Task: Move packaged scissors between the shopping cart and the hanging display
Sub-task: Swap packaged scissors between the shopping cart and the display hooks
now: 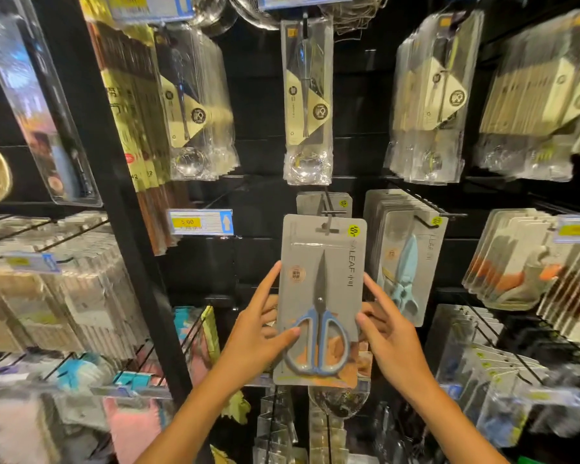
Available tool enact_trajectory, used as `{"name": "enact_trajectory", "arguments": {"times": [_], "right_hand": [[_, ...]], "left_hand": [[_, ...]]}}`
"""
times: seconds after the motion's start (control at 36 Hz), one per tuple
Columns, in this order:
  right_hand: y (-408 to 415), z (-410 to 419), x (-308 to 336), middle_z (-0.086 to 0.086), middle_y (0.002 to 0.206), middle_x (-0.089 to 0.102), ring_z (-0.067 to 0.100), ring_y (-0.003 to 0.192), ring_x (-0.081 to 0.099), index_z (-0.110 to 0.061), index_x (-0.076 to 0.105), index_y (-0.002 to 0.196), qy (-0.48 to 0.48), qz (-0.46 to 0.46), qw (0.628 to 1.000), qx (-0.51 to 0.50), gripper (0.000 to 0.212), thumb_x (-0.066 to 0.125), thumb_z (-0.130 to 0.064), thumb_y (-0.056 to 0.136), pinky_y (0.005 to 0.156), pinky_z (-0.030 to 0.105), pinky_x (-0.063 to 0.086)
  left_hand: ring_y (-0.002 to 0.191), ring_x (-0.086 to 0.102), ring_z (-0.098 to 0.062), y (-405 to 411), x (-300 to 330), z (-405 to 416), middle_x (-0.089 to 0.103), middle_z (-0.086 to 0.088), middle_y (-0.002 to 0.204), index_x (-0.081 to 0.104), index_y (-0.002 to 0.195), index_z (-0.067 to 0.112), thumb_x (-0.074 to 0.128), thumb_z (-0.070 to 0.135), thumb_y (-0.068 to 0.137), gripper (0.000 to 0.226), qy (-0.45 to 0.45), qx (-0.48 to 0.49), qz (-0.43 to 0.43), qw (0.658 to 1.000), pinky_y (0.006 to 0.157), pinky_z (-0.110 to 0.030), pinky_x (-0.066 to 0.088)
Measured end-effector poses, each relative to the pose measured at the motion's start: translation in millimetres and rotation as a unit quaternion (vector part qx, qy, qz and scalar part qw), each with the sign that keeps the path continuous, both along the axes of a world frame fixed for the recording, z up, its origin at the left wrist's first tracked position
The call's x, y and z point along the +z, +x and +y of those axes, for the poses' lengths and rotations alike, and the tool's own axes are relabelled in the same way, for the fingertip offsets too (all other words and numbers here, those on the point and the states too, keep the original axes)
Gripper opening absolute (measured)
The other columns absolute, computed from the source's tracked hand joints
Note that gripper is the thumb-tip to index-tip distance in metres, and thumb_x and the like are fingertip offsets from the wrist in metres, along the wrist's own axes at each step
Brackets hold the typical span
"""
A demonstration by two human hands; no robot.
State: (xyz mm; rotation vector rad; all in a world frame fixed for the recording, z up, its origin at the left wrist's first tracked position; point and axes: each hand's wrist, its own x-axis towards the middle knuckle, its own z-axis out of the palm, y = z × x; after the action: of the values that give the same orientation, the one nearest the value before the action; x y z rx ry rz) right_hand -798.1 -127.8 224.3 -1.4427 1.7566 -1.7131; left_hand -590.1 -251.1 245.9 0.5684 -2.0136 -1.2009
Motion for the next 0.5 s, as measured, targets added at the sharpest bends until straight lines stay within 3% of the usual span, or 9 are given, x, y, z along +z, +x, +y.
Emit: {"name": "enact_trajectory", "arguments": {"times": [0.17, 0.28, 0.33, 0.44, 0.5], "right_hand": [[-10.9, -4.5, -3.1, -0.011, 0.104, 0.072, 0.008, 0.102, 0.069, -0.037, 0.038, 0.151, -0.016, -0.009, 1.0, -0.008, 0.061, 0.055, -0.006, 0.101, 0.088, 0.017, 0.054], [-11.3, -3.0, -4.5, -0.028, 0.1, 0.07, -0.008, 0.102, 0.065, -0.029, 0.04, 0.15, -0.023, -0.027, 0.999, -0.008, 0.058, 0.052, -0.001, 0.101, 0.083, 0.003, 0.047], [-13.8, -3.6, -5.8, -0.033, 0.105, 0.068, -0.012, 0.105, 0.063, -0.03, 0.041, 0.149, -0.023, -0.026, 0.999, -0.013, 0.056, 0.052, -0.002, 0.101, 0.084, 0.003, 0.046], [-22.0, -11.3, -12.4, -0.017, 0.119, 0.07, 0.007, 0.11, 0.068, -0.043, 0.039, 0.15, -0.007, 0.001, 1.0, -0.016, 0.059, 0.052, -0.009, 0.103, 0.093, 0.028, 0.057], [-25.9, -17.9, -14.9, -0.019, 0.119, 0.069, 0.009, 0.107, 0.069, -0.046, 0.033, 0.151, 0.007, 0.016, 1.0, -0.008, 0.061, 0.051, -0.012, 0.104, 0.092, 0.037, 0.059]], "left_hand": [[0.122, 0.063, -0.015, -12.1, 0.2, -7.9, 0.063, 0.007, 0.133, 0.015, 0.152, 0.056, 0.082, 0.022, 0.083, 0.101, 0.007, -0.004, -0.007, 1.0, 0.095, -0.045, 0.057], [0.117, 0.065, -0.009, -19.8, -0.6, -9.8, 0.063, 0.006, 0.132, 0.015, 0.153, 0.052, 0.081, 0.017, 0.083, 0.102, 0.024, -0.01, -0.01, 1.0, 0.091, -0.031, 0.059], [0.117, 0.065, -0.009, -24.0, -2.4, -10.8, 0.063, 0.007, 0.131, 0.014, 0.153, 0.052, 0.081, 0.016, 0.083, 0.103, 0.024, -0.008, -0.016, 1.0, 0.092, -0.032, 0.059], [0.115, 0.066, -0.008, -30.0, -8.0, -17.5, 0.064, 0.007, 0.129, 0.014, 0.153, 0.051, 0.079, 0.016, 0.084, 0.102, 0.023, 0.003, -0.021, 0.999, 0.088, -0.029, 0.059], [0.115, 0.066, -0.007, -33.2, -9.6, -22.7, 0.062, 0.008, 0.13, 0.012, 0.153, 0.052, 0.078, 0.016, 0.085, 0.102, 0.017, 0.007, -0.031, 0.999, 0.087, -0.029, 0.059]]}}
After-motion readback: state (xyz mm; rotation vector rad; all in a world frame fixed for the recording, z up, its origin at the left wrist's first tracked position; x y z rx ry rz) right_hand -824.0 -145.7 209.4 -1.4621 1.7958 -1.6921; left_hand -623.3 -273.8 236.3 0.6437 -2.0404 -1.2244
